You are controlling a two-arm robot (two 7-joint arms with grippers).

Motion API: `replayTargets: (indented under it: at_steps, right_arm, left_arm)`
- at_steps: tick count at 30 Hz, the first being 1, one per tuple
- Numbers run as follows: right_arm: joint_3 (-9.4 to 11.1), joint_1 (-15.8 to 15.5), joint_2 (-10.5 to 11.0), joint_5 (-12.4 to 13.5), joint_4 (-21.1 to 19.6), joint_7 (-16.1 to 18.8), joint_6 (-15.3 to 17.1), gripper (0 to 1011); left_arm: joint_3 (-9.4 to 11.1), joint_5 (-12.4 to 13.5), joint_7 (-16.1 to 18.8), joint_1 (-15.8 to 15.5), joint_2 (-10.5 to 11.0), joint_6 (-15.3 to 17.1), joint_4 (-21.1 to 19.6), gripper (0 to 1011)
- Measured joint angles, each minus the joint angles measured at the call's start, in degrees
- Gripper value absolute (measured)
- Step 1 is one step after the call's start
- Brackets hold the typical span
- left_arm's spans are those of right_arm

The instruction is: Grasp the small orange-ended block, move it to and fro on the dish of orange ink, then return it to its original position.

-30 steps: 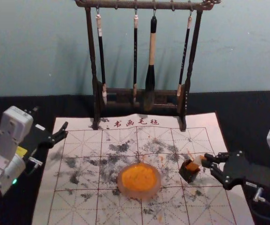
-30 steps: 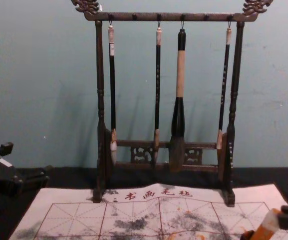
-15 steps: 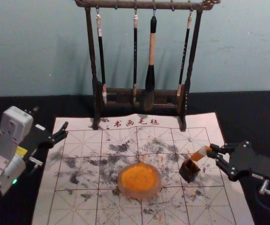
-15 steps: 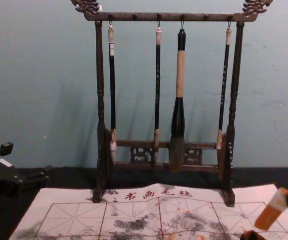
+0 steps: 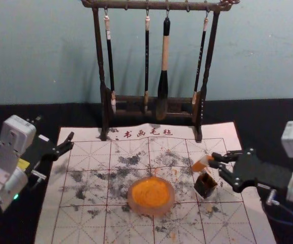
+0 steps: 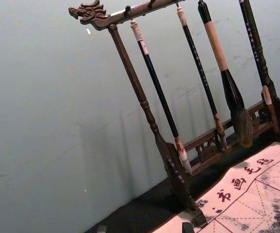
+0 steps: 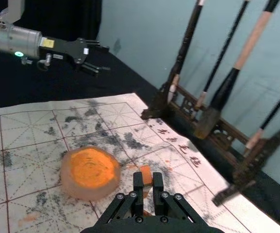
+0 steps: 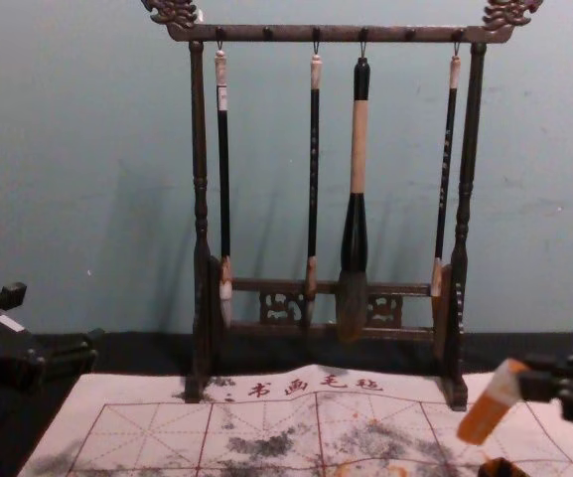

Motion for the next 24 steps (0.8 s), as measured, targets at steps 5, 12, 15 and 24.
replayTargets:
  at_steps: [5,12,15,24]
  right_arm:
    - [-1.9,2.5,-1.3,-0.8,1.6,1.3,0.0,91]
    - [-5.0,5.9,-3.4,-1.7,3.9,3.0,-0.2,90]
    - [-5.9,6.8,-3.8,-1.9,4.5,3.5,-0.2,91]
    - [-9.2,9.3,-4.6,-2.6,5.7,5.6,0.0,91]
  left_arm:
    - [0.0,0.0,0.0,0.0,0.0,0.0,0.0,1001]
    - [0.0,0.0,0.0,0.0,0.0,0.0,0.0,1001]
    - [0.0,0.0,0.0,0.0,0.0,0.0,0.0,1001]
    - [0.0,0.0,0.0,0.0,0.0,0.0,0.0,1001]
